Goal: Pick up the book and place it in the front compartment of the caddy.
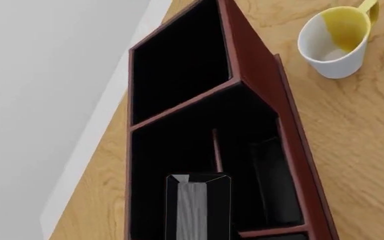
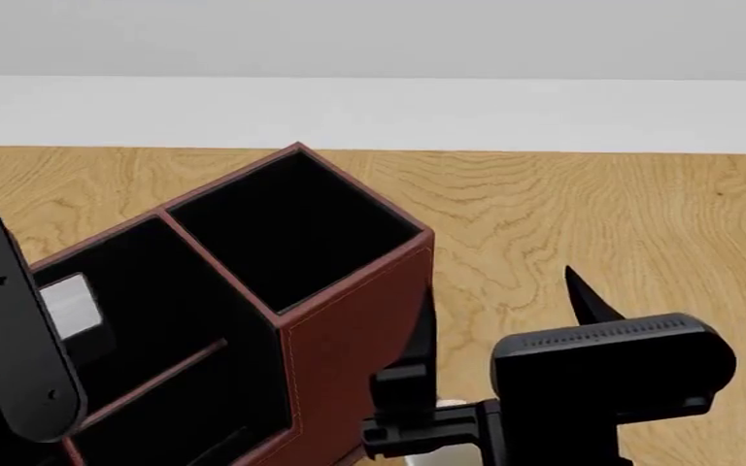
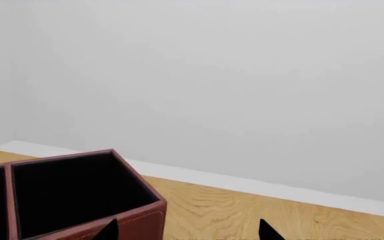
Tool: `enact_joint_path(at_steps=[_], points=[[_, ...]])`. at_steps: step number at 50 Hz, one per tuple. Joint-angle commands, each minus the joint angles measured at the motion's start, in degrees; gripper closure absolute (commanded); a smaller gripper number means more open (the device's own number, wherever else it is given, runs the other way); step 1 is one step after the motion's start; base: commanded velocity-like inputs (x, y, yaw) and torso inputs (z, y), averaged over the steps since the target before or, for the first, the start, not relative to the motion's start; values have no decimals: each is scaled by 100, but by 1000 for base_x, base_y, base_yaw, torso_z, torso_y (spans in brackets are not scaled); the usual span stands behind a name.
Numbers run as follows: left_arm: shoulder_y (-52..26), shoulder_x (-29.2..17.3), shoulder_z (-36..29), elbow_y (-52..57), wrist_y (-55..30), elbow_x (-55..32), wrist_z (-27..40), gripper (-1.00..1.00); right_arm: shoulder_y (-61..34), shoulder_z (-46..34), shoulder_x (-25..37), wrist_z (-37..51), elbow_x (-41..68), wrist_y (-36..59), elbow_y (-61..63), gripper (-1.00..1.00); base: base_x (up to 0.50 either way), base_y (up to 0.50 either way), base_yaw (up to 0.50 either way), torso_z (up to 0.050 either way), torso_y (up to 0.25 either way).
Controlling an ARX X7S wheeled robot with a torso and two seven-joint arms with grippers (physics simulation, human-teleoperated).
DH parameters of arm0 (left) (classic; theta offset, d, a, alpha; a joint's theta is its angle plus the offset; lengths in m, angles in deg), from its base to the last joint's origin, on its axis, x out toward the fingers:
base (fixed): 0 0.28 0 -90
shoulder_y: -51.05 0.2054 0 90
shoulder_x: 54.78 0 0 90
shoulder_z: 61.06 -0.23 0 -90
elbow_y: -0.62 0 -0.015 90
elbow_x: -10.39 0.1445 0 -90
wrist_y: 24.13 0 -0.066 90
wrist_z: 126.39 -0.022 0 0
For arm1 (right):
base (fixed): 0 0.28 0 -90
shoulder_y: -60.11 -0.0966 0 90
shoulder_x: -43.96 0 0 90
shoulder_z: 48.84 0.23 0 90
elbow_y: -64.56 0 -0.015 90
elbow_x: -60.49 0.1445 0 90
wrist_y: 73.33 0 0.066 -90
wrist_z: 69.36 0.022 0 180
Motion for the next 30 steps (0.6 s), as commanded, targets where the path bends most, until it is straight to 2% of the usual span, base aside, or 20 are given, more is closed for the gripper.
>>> enact_joint_path(at_steps=[1, 30], points=[[-383, 311, -319, -232, 156, 1336, -885, 100, 108, 23, 40, 4, -4, -120, -47, -100, 0, 0, 0, 0, 0], [-595, 909, -1293, -972, 1131, 3242, -2499, 100, 158, 83, 108, 67, 51, -166, -69, -100, 0, 0, 0, 0, 1]])
